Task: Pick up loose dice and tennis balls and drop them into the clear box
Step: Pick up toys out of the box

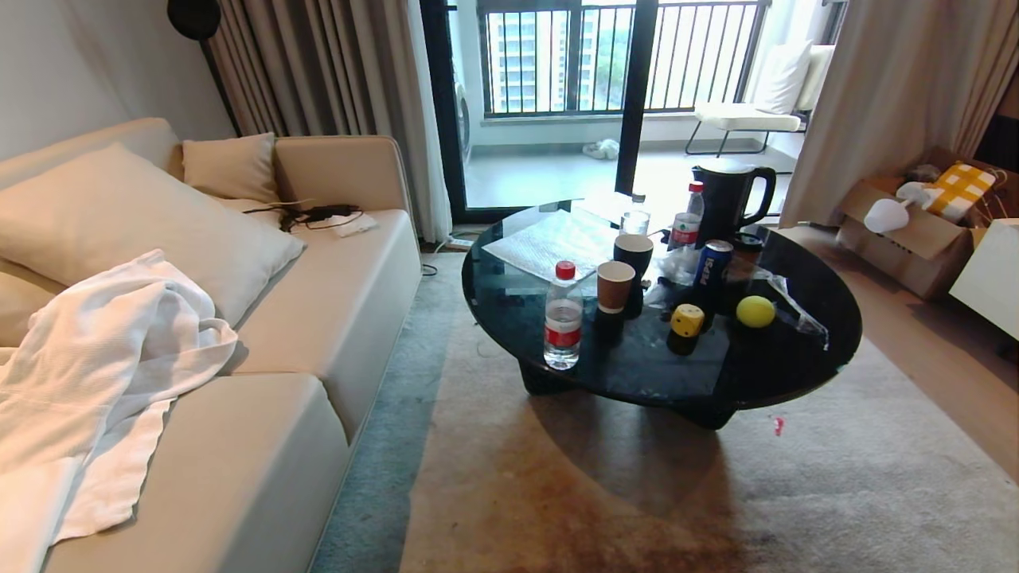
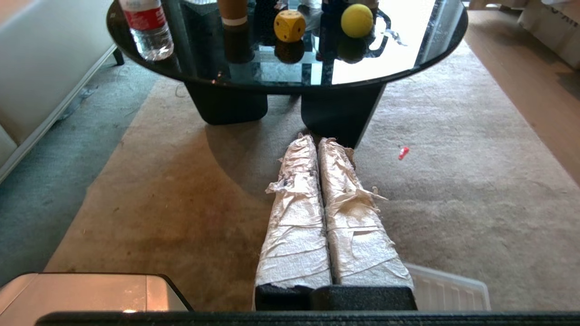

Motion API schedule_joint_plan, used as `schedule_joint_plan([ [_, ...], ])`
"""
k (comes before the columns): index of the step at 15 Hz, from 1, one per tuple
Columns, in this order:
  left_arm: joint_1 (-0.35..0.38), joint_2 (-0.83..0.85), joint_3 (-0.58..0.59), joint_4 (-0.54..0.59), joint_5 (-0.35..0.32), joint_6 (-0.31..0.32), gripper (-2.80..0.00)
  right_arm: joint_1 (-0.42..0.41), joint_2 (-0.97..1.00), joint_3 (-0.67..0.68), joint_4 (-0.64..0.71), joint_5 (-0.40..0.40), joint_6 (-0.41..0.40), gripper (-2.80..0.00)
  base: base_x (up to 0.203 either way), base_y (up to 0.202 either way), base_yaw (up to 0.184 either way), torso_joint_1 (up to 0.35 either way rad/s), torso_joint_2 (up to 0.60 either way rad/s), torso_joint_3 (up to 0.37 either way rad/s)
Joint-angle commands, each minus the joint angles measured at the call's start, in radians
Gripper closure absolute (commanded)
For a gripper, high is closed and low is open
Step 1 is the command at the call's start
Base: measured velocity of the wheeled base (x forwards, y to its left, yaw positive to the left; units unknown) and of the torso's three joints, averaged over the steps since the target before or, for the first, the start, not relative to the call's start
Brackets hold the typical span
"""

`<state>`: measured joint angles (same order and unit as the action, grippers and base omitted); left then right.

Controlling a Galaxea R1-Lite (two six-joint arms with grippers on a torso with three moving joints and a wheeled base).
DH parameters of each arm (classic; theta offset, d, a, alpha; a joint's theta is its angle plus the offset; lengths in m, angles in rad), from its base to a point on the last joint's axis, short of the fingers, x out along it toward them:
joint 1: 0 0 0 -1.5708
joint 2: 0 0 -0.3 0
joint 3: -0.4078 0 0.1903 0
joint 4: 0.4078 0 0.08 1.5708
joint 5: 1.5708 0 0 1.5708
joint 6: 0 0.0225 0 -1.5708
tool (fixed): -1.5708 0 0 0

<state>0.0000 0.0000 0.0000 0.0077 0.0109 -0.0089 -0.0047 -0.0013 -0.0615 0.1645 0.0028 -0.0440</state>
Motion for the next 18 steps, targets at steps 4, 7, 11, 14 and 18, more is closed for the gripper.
schedule_joint_plan([
  [4,0.000,0.002,0.002,0.000,0.000,0.000,0.00,0.000,0.000,0.000,0.001,0.000,0.000,0.00,0.187,0.000,0.000,0.000,0.00,0.004],
  [7,0.000,0.000,0.002,0.000,0.000,0.000,0.00,0.000,0.000,0.000,0.001,0.000,0.000,0.00,0.183,0.000,-0.001,0.006,0.00,0.002],
  [11,0.000,0.000,0.002,0.000,0.000,0.000,0.00,0.000,0.000,0.000,0.001,0.000,0.000,0.00,0.182,0.000,-0.002,0.004,0.00,0.003],
  [14,0.000,0.000,0.002,0.000,0.000,0.000,0.00,0.000,0.000,0.000,0.001,0.000,0.000,0.00,0.183,0.000,-0.001,0.001,0.00,0.004],
  [18,0.000,0.000,0.002,0.000,0.000,0.000,0.00,0.000,0.000,0.000,0.001,0.000,0.000,0.00,0.183,0.000,0.000,0.002,0.00,0.002],
])
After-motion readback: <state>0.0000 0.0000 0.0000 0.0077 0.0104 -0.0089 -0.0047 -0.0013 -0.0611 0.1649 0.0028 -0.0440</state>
